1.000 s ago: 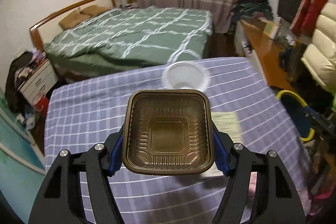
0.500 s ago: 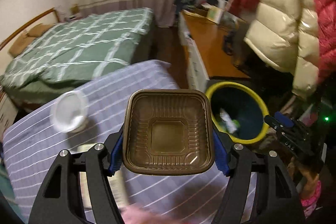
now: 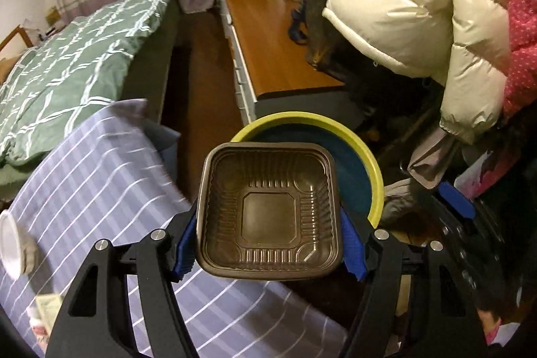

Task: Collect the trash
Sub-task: 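Carry the brown tray over the yellow bin and open the left tool, then move both tools back over the table toward the remaining trash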

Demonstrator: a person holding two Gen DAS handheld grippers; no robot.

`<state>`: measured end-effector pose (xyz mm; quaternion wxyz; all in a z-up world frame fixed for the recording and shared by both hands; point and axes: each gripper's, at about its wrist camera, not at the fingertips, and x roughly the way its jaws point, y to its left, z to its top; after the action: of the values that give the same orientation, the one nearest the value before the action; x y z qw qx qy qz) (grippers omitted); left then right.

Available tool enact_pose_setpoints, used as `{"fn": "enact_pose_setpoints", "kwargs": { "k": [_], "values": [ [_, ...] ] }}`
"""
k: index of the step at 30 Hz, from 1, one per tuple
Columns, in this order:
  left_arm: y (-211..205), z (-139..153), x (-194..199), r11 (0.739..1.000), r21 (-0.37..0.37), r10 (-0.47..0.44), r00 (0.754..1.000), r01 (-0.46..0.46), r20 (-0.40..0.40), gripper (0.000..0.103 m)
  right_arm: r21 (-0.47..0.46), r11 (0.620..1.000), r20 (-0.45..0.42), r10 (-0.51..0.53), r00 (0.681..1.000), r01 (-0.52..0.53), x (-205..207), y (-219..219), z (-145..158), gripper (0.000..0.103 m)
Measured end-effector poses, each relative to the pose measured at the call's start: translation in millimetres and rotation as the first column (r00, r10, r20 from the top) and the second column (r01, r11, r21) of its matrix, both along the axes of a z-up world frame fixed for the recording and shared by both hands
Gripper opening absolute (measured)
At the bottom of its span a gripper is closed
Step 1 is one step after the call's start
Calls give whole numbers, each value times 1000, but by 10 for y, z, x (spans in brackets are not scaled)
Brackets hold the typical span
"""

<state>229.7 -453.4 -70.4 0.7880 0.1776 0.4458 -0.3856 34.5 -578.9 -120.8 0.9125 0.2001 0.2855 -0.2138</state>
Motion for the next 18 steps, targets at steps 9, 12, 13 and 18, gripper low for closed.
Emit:
{"fn": "enact_pose_setpoints", "kwargs": {
  "k": [9, 12, 13, 18],
  "values": [
    [-465, -122, 126, 1000, -9, -2, 1000, 2, 24, 91, 26, 1000, 6, -1, 1000, 1, -45, -42, -31, 51],
    [-311, 27, 142, 998, -58, 20, 1000, -19, 6, 92, 26, 1000, 5, 9, 1000, -9, -24, -18, -25, 51],
    [-212, 116, 129, 996, -80, 26, 1000, -25, 12, 92, 29, 1000, 4, 12, 1000, -12, -14, -15, -28, 51],
    [469, 563, -23, 975, -205, 104, 988, -80, 111, 98, 37, 999, -3, 35, 999, -35, 55, 61, -50, 51]
  ]
}}
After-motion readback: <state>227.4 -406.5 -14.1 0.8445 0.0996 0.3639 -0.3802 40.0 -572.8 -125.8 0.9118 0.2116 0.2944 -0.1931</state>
